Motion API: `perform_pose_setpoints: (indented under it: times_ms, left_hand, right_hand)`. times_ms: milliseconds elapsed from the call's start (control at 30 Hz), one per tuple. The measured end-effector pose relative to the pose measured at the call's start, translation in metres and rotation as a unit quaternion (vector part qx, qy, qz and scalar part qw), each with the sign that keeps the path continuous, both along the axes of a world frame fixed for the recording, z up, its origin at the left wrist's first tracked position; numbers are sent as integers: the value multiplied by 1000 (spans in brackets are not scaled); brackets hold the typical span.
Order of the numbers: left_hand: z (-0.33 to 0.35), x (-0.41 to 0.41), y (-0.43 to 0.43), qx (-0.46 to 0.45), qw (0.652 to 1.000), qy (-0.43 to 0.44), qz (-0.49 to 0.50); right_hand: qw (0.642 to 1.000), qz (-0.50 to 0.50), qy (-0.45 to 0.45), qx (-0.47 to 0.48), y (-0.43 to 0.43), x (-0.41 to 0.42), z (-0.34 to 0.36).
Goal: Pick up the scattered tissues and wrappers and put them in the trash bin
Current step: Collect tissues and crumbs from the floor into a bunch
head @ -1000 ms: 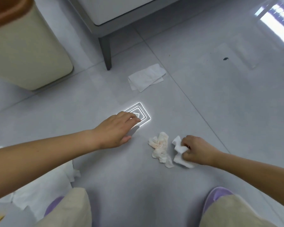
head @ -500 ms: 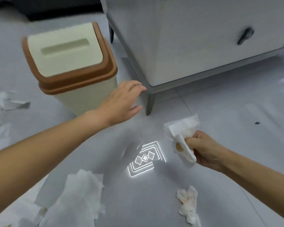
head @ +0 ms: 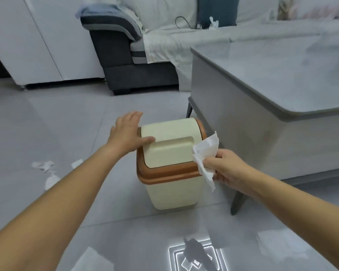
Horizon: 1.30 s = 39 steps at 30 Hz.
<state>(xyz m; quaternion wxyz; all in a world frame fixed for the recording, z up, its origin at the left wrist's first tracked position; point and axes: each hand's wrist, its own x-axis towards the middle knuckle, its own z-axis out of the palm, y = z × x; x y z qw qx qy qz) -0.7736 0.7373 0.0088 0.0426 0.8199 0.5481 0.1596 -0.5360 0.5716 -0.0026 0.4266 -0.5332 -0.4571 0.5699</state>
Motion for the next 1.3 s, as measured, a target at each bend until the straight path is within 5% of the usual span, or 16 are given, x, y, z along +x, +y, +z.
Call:
perform_pose_setpoints:
  times_ms: [133, 267, 433, 700, 1100, 1200, 1300]
  left_hand:
    - [-18, -9, 23, -151, 980, -122, -43]
    - [-28, -2, 22, -141, 975, -149, -88]
    - [-33, 14, 8, -93, 983, -129, -89]
    - [-35, 17, 0, -40, 990, -118, -58]
    - [-39, 20, 1, -84, 987, -131, -40]
    - [-36, 23, -1, -88, 989, -113, -33]
    - [-34, 24, -2, -78, 993, -84, -32]
  right_hand:
    - [998, 7, -60, 4, 34, -14, -3]
    - [972, 8, -220, 78, 63, -23, 1]
    - [789, 33, -579, 203, 95, -31, -4]
    - [771, 117, -617, 105, 101, -38, -17]
    - [728, 44, -618, 293, -6, 20, 0]
    - [731, 39, -637, 242, -61, 65, -19]
    - [704, 112, -699, 57, -114, 119, -49]
